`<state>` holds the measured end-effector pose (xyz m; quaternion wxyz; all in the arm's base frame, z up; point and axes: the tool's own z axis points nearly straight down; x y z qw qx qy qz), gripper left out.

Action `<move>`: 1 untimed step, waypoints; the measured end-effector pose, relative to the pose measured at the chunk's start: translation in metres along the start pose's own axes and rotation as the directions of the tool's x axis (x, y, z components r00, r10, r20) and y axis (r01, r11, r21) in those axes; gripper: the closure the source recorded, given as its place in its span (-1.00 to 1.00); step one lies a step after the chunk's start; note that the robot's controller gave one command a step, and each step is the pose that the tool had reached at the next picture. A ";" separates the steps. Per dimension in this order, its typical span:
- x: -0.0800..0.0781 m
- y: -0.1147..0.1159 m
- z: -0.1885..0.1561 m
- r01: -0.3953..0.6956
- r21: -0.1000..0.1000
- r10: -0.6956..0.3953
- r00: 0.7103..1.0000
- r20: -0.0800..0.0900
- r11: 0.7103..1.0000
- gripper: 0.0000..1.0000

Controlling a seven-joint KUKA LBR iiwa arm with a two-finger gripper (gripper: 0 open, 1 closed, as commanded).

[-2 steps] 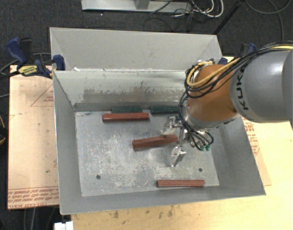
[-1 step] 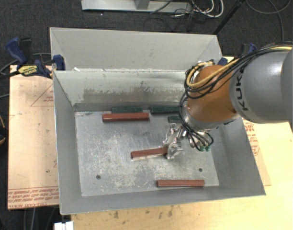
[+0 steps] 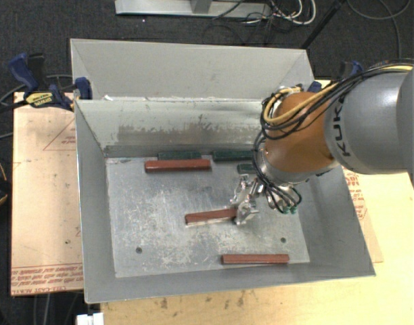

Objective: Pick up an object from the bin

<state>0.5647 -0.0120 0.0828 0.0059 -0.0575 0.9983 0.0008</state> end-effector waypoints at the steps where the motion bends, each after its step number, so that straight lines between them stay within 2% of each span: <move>1: -0.014 -0.003 -0.125 0.065 -0.001 -0.065 0.998 -0.009 0.998 1.00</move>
Offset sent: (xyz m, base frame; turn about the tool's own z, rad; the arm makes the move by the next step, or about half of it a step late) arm 0.0000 0.0000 0.0000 0.0000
